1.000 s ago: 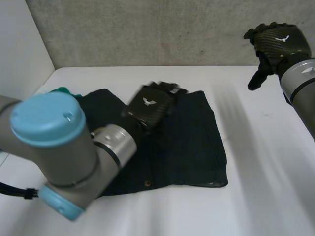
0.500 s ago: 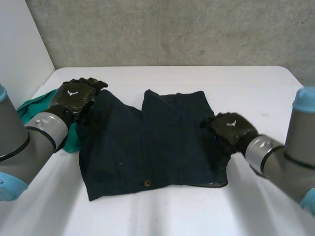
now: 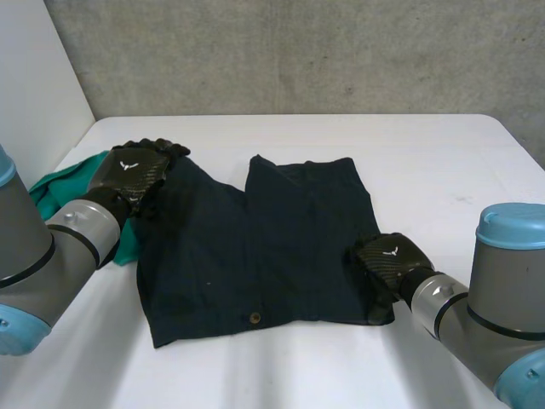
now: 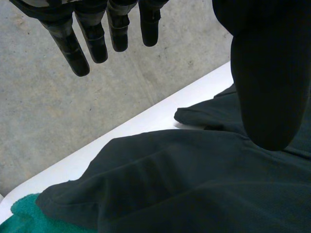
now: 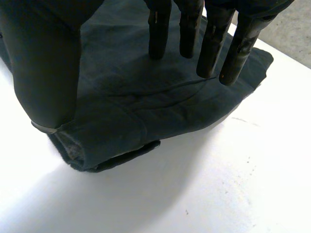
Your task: Fold the laundry.
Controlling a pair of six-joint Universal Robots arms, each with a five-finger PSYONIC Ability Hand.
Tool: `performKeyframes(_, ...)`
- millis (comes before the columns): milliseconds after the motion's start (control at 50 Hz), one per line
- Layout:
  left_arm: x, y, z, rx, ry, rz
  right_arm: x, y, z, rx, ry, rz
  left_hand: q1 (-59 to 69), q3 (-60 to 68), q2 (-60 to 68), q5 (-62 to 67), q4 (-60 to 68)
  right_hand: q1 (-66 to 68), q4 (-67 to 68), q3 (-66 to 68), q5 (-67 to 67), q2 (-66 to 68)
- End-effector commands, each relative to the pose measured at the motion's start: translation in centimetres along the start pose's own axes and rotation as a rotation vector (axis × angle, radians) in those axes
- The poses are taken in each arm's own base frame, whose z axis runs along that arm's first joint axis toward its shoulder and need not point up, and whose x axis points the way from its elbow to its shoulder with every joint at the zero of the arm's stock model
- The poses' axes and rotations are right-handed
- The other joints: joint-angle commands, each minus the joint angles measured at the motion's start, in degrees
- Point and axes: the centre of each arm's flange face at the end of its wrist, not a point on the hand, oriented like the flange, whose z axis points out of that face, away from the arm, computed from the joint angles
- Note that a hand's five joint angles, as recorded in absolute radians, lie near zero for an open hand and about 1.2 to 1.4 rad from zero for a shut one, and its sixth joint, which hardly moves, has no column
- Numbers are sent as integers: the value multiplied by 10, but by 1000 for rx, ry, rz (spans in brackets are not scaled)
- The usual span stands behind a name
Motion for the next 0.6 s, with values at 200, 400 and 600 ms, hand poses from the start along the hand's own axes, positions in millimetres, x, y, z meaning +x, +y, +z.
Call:
performKeyframes(200, 1, 3, -1, -9, 3, -2, -3, 10, -5, 1, 6, -17, -5, -19, -14, -24, -14, 100, 71, 70, 73, 102)
performKeyframes(400, 1, 4, -1, -11, 3, -2, 6, 10, 11, 53, 55, -83, -5, -19, -14, -24, -14, 614, 584, 584, 587, 615)
performKeyframes(600, -2, 0, -2, 1, -7, 0, 73, 1, 38, 70, 234, -271, -5, -19, -14, -24, -14, 614, 585, 584, 588, 616)
